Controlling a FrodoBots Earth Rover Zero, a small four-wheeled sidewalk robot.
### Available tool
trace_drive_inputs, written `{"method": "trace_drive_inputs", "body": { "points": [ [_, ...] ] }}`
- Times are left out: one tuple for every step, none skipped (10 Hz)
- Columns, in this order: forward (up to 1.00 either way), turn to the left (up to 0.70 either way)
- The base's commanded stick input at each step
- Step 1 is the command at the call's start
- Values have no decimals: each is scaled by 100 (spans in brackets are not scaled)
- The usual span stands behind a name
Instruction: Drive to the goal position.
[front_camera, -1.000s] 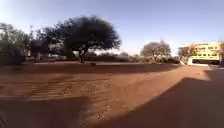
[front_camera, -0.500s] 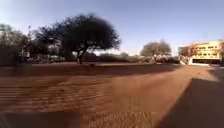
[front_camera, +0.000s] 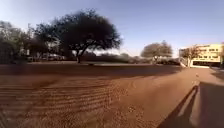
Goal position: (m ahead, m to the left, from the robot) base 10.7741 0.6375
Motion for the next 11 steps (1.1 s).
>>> {"method": "trace_drive_inputs", "body": {
  "points": [
    [100, 10],
    [100, 21],
    [100, 0],
    [100, 0],
    [100, 0],
    [100, 0],
    [100, 0],
    [100, 16],
    [100, 3],
    [100, 0],
    [100, 0]
  ]
}}
